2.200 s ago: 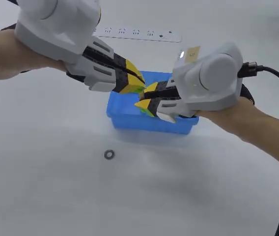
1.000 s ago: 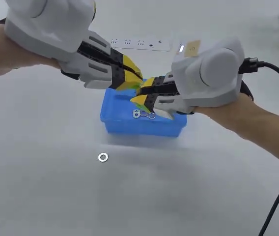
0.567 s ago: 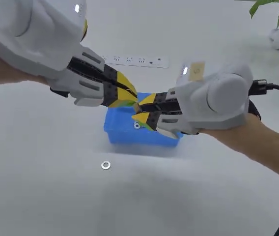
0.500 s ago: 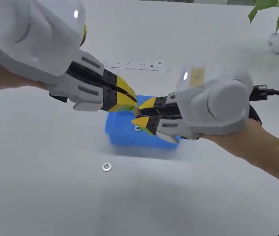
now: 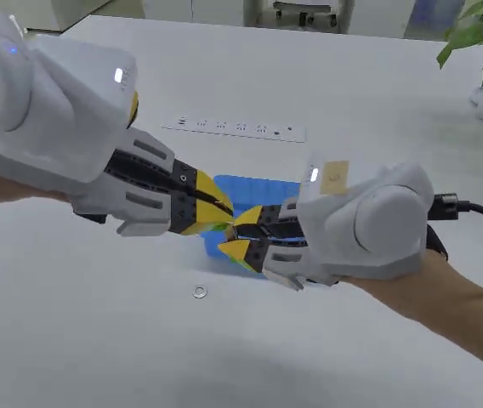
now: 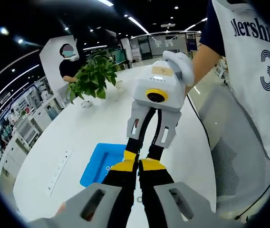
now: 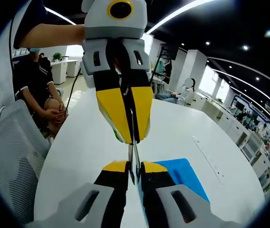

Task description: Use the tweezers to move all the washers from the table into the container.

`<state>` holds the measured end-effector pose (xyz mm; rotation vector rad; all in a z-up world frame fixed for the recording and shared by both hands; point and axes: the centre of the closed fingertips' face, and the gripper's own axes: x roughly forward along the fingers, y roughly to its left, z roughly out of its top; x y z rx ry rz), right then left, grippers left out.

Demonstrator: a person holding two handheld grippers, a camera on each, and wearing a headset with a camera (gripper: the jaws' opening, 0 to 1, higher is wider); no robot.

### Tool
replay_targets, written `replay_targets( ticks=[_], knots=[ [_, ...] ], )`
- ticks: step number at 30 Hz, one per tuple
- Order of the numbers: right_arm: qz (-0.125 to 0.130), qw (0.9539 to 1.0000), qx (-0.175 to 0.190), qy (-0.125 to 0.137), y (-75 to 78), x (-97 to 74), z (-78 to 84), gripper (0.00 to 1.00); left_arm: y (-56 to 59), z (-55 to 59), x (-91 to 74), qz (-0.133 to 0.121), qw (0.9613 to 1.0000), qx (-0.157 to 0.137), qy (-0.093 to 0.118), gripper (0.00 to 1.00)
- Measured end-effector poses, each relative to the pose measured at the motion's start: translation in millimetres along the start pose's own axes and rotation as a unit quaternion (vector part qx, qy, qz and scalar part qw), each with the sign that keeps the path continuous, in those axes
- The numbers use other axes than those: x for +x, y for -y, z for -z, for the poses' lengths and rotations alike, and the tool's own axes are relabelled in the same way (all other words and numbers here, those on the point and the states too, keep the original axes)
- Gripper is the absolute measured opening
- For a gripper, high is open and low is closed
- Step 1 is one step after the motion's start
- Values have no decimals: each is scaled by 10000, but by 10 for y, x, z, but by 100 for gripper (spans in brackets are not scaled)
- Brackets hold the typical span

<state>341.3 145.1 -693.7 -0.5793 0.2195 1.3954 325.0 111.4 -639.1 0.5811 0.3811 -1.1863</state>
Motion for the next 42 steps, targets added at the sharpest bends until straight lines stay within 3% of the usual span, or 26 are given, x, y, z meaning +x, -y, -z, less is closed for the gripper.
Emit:
replay_targets(
  ticks=[8, 15, 29, 42],
  knots=[
    [-373, 9993, -11, -31, -308, 164, 10, 11, 157, 228, -107, -73, 9995, -292, -80, 6],
    [-522, 9986, 17, -55, -431, 258, 44, 11, 214, 361, -126, -101, 9988, -468, -122, 6],
    [-636, 9976, 209, -175, -491, 398, 221, 11, 259, 541, -1, 80, 9977, -652, -181, 6],
    [-452, 9983, 310, -185, -327, 551, 279, 11, 99, 635, 67, 104, 9975, -660, -238, 6]
  ],
)
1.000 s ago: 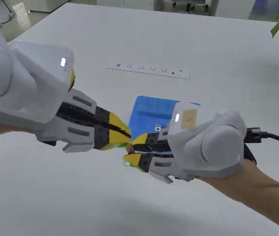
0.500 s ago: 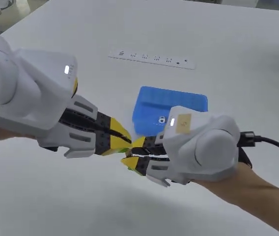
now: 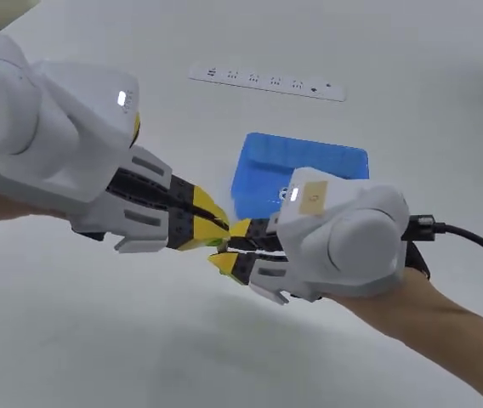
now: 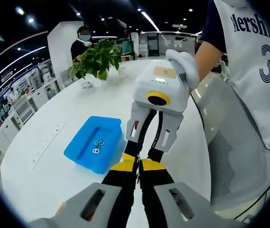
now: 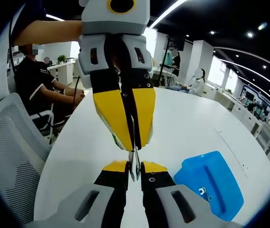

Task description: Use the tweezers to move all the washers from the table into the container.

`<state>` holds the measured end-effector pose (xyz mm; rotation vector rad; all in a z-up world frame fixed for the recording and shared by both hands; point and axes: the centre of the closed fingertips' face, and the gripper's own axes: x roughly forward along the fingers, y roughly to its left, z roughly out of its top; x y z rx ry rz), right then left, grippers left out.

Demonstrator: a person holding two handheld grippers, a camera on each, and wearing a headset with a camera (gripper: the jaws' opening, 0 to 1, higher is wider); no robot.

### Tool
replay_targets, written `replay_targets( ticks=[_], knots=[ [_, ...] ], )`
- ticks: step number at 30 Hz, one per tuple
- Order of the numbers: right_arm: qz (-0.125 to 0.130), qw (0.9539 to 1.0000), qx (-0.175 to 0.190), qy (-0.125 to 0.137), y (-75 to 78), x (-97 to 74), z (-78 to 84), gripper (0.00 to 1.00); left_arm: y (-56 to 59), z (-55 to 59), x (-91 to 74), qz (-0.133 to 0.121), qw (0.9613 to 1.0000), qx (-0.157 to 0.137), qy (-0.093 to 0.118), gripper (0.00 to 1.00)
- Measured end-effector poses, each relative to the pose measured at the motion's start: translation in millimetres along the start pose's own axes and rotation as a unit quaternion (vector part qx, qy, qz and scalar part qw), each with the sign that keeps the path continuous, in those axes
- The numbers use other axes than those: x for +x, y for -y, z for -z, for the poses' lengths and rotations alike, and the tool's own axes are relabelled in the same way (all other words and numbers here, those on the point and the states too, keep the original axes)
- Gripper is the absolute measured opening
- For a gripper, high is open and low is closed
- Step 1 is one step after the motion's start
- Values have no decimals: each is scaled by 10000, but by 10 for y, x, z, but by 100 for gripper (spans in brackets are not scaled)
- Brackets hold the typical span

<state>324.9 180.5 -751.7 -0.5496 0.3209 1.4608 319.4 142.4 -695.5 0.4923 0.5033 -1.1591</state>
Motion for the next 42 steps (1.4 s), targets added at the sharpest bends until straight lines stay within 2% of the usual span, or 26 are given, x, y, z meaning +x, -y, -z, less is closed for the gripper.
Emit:
replay_targets(
  ticks=[11, 20, 42],
  knots=[
    [66, 9999, 127, -42, 149, 64, 98, 11, -159, 76, 77, 92, 9999, -33, -85, 6],
    [16, 9997, 257, -58, 143, 118, 147, 11, -178, 146, 109, 170, 9997, -83, -160, 6],
    [-28, 9992, 388, -44, 173, 158, 178, 12, -232, 188, 135, 162, 9996, -131, -195, 6]
  ],
)
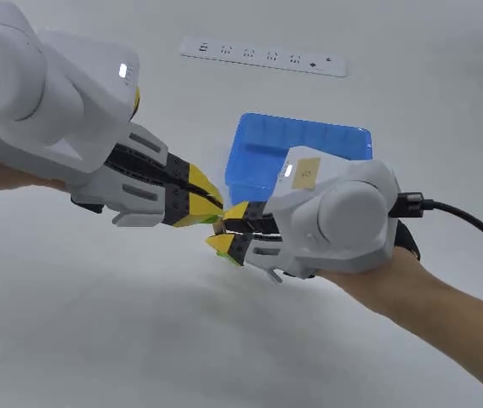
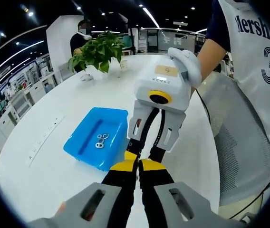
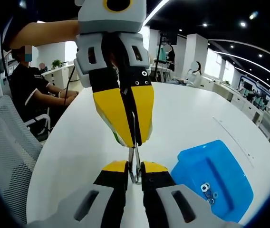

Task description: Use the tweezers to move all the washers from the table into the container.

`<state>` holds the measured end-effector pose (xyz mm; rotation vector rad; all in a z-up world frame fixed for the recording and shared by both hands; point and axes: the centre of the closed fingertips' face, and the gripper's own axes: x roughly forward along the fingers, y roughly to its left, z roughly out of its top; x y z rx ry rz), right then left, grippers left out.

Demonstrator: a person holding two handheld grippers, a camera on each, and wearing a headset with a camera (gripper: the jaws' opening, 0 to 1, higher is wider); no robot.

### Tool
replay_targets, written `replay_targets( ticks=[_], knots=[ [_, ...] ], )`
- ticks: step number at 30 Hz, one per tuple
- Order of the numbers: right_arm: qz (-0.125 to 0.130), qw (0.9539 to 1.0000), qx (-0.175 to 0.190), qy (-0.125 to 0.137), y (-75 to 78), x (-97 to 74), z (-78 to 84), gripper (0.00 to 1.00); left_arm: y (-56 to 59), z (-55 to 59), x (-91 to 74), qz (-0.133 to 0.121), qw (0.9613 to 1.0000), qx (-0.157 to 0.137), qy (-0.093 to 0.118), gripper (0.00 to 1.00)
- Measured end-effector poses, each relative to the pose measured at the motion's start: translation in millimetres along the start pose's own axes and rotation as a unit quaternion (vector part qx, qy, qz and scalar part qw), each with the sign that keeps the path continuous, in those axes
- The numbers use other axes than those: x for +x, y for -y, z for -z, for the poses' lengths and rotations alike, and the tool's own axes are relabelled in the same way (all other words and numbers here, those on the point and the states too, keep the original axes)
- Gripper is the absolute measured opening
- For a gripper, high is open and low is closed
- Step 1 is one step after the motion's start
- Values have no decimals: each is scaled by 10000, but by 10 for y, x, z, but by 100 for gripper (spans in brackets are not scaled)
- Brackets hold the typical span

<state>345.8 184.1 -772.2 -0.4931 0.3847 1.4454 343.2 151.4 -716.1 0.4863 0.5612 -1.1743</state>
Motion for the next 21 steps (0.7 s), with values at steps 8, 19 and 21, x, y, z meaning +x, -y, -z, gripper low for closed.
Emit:
replay_targets(
  ticks=[8, 19, 21],
  knots=[
    [-44, 9999, -133, -26, -30, 10, -7, 12, 10, 6, -14, -37, 10000, 25, -34, 6],
    [-77, 9998, -149, -54, -40, 49, -10, 12, 15, 41, -28, -55, 10000, -9, -63, 6],
    [-69, 9999, -120, -34, -40, 40, -6, 12, 13, 35, -22, -56, 10000, -32, -34, 6]
  ],
)
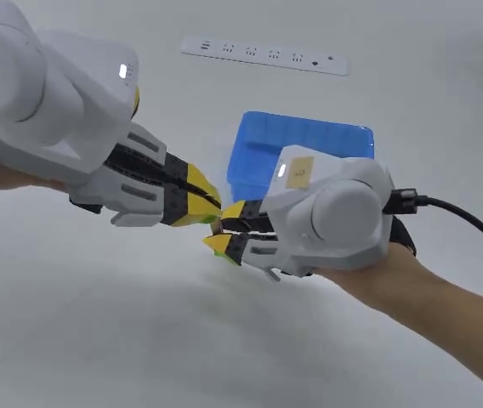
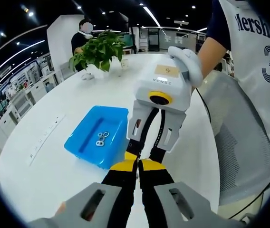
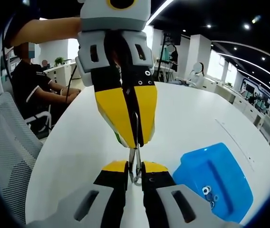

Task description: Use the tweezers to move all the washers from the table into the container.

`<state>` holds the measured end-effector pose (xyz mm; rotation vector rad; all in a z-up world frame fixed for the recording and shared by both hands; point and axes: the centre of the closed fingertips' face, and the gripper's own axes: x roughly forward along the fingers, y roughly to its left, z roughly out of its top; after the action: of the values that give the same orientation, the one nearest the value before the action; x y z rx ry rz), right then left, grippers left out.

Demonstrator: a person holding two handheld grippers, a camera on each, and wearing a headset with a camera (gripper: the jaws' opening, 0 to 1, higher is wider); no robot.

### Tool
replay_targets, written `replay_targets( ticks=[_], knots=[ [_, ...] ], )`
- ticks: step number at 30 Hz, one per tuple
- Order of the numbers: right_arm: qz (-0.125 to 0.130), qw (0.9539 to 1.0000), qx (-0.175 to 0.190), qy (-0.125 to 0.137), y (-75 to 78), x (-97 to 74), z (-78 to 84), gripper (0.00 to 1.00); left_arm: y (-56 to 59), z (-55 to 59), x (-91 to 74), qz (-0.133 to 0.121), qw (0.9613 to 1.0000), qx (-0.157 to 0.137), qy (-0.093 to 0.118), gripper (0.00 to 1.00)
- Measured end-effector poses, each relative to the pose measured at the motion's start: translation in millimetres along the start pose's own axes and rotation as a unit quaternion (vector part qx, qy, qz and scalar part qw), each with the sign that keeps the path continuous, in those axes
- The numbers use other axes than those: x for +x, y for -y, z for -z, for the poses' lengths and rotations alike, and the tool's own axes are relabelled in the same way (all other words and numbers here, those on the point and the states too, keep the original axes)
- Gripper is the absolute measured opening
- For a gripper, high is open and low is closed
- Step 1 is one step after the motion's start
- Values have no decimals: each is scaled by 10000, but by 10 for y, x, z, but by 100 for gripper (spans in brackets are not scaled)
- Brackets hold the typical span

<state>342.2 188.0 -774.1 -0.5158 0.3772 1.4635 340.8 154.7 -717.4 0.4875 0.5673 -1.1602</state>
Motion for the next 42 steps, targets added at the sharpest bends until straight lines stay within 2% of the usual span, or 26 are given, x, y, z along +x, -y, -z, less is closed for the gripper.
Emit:
replay_targets(
  ticks=[8, 10, 11, 14, 17, 26, 31, 42],
  knots=[
    [-43, 9999, -73, -73, -3, -26, 37, 12, 20, -27, 34, 56, 10000, 8, 35, 6],
    [-132, 9997, -151, -101, -10, -42, 60, 13, 24, -29, 37, 68, 10000, -2, 39, 6],
    [-290, 9993, -178, -153, -32, -55, 91, 14, 28, -29, 38, 78, 10000, -12, 39, 6],
    [-470, 9985, -228, -156, -23, -78, 104, 15, 26, -28, 37, 75, 10000, -6, 39, 6],
    [-535, 9982, -276, -73, -9, -77, 61, 15, 18, -34, 40, 79, 10000, -6, 49, 6],
    [-639, 9971, -393, -142, -14, -31, 58, 12, -15, -40, 47, 88, 9999, -55, 89, 6],
    [-562, 9972, -439, -220, -8, -18, 62, 11, -63, -23, 35, 46, 9999, -100, 88, 6],
    [-475, 9974, -460, -285, -22, -67, 64, 10, 2, -45, 21, 129, 9998, -106, 95, 6]
  ],
)
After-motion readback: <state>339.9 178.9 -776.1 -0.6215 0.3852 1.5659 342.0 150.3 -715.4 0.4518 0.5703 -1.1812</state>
